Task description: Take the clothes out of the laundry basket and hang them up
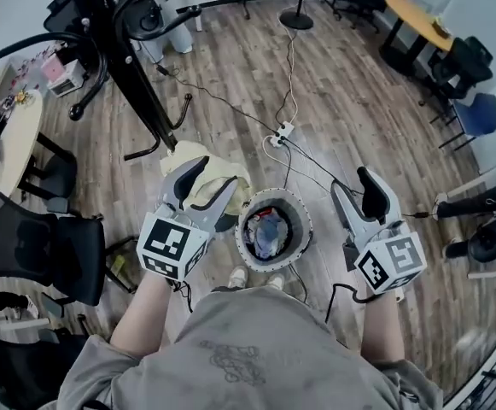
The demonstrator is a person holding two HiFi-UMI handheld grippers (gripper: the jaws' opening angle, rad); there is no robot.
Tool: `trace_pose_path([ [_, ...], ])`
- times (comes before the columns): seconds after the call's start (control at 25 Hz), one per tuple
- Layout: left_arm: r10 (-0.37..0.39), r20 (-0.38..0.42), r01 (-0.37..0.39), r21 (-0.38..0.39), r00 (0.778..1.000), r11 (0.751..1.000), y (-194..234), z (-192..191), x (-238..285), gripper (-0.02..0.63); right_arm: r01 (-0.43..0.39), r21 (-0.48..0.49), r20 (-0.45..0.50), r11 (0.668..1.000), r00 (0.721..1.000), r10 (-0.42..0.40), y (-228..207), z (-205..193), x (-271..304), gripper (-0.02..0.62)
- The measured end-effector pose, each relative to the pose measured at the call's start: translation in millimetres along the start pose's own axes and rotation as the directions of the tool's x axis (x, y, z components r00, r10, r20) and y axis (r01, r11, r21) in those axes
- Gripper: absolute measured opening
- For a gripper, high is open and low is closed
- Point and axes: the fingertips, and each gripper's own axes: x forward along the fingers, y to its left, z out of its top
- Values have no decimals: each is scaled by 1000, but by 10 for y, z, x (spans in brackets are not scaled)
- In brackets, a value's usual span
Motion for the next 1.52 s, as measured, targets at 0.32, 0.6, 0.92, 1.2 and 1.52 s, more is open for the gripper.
trace_pose_path([
  [0.32,-127,9,127,31,992,991,-435,46,427,239,145,26,-19,989,989,-145,-306,-193,-583,264],
  [0.6,-191,-8,191,43,982,981,-690,26,667,239,198,59,-51,978,979,-195,-478,-336,-715,263],
  [0.92,-208,-57,210,42,977,977,-783,-132,754,238,210,105,-95,972,975,-201,-508,-527,-653,262],
  [1.2,-210,-199,216,10,957,976,-977,-716,1086,239,207,174,-209,963,963,-169,-527,-1131,-341,262],
  [1.52,-206,-351,224,9,913,975,-1031,-1493,1379,239,242,262,-357,934,924,-139,-603,-2056,-84,259],
])
